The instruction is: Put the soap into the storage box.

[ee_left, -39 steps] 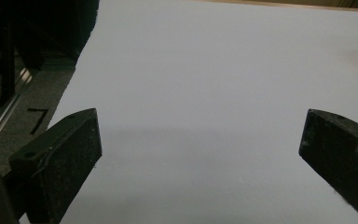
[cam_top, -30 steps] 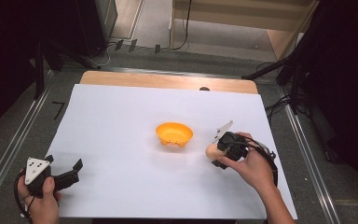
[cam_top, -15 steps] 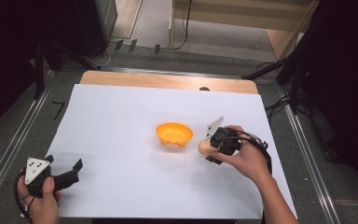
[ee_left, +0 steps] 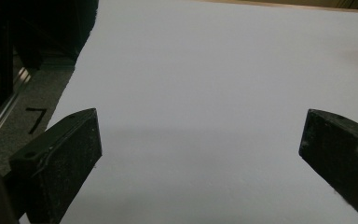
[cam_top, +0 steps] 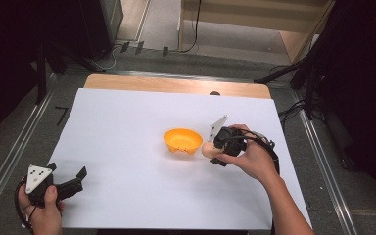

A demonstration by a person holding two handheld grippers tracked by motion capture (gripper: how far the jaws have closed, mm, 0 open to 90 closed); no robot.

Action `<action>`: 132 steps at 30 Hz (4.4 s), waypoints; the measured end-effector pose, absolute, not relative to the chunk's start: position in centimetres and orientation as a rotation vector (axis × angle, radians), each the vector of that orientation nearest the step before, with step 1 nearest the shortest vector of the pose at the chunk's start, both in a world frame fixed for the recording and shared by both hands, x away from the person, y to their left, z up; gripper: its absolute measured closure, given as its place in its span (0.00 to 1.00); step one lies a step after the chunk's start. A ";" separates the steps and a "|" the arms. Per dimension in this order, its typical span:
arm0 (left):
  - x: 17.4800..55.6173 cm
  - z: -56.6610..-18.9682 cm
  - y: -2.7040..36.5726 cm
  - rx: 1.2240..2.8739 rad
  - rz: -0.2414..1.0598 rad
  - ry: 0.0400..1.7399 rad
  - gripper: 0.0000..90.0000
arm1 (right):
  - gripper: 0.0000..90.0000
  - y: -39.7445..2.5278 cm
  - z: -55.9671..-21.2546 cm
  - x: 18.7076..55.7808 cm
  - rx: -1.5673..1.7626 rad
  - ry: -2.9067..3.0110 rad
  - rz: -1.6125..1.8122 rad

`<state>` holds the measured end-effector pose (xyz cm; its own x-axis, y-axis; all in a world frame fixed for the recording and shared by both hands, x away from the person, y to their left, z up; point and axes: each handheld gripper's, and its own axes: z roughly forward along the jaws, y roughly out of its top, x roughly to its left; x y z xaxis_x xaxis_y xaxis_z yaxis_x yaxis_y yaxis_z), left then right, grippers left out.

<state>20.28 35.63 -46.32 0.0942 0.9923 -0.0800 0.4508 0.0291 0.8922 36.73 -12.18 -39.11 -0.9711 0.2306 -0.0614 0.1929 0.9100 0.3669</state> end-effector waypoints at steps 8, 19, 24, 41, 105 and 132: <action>20.3 -46.3 35.6 1.546 0.825 1.477 0.00 | 0.37 -11.1 -38.4 37.5 0.300 2.963 0.561; 20.3 -46.3 35.6 1.549 0.824 1.475 0.00 | 0.37 -9.5 -37.6 38.4 0.261 2.964 0.591; 20.3 -46.3 35.6 1.549 0.825 1.474 0.00 | 0.37 -8.6 -37.4 38.8 0.235 2.964 0.612; 20.2 -46.3 35.6 1.547 0.825 1.463 0.00 | 0.37 -4.9 -37.4 40.3 0.140 2.963 0.589; 20.3 -46.3 35.6 1.552 0.822 1.465 0.00 | 0.35 -5.9 -38.0 42.1 0.368 3.014 0.740; 20.3 -46.3 35.5 1.554 0.830 1.468 0.00 | 0.37 -12.6 -39.8 39.0 0.621 2.931 0.772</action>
<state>20.29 35.51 -46.33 0.1019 0.9921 -0.0730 0.4493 0.0196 0.8932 39.05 -12.56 -39.78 -0.9182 0.3922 0.0550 0.3684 0.7951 0.4818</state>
